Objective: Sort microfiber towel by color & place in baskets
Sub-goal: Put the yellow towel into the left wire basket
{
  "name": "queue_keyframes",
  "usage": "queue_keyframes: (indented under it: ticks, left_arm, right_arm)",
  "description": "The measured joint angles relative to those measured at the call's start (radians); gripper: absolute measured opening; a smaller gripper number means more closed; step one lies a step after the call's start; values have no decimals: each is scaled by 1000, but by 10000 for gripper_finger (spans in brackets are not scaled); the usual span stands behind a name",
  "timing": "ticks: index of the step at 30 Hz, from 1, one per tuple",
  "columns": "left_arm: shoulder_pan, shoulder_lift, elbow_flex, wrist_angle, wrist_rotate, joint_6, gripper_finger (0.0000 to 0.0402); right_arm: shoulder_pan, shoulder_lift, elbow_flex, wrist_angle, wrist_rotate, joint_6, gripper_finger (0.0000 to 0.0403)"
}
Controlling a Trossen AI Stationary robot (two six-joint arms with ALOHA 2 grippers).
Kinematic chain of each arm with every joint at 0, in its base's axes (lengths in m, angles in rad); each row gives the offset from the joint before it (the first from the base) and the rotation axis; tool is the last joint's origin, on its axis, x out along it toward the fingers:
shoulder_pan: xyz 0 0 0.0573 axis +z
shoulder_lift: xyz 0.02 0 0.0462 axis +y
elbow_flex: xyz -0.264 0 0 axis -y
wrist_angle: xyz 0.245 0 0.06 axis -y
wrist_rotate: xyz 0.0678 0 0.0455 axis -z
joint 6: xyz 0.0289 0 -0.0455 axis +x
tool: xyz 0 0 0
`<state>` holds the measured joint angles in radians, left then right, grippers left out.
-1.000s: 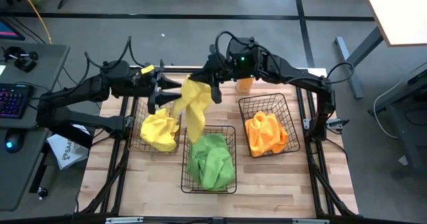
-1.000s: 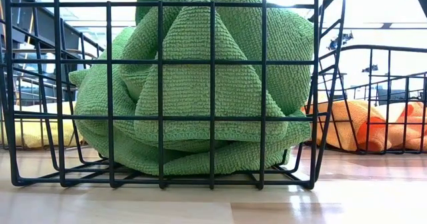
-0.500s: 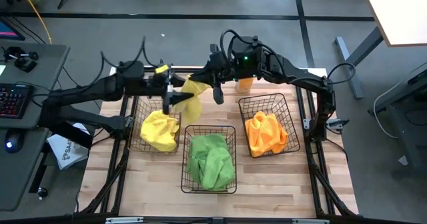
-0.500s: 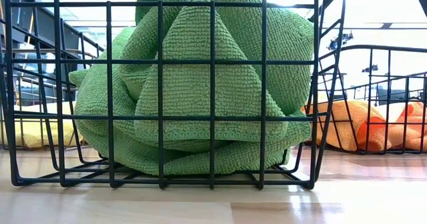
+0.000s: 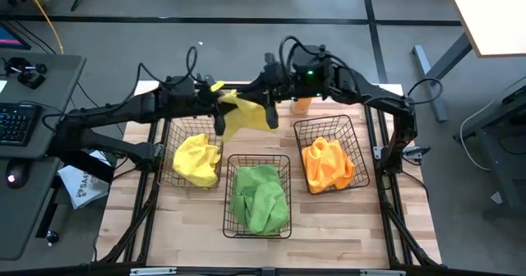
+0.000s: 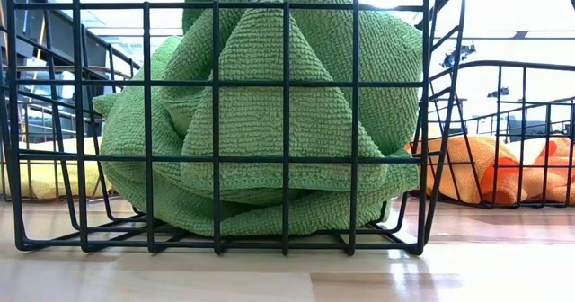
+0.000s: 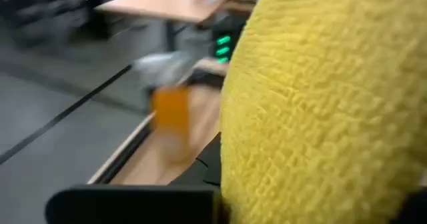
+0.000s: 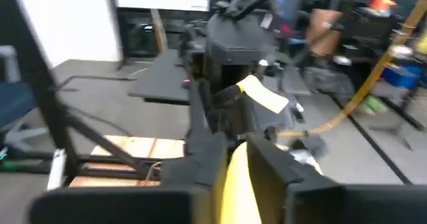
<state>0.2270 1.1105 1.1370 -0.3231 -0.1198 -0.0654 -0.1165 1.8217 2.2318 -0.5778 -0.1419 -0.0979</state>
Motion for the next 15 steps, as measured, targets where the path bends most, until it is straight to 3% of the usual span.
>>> queue_keyframes:
  ticks: [4, 9, 15]
  left_arm:
    - [43, -106, 0, -191, -63, -37, 4]
    - [44, -280, 0, -471, -113, -200, 2]
    - [-18, -449, -14, -715, -217, -497, 1]
  right_arm:
    - [0, -49, 0, -65, 138, 10, 139]
    - [-8, -115, 0, -189, 350, -22, 235]
    - [-40, -148, 0, -312, 420, 19, 282]
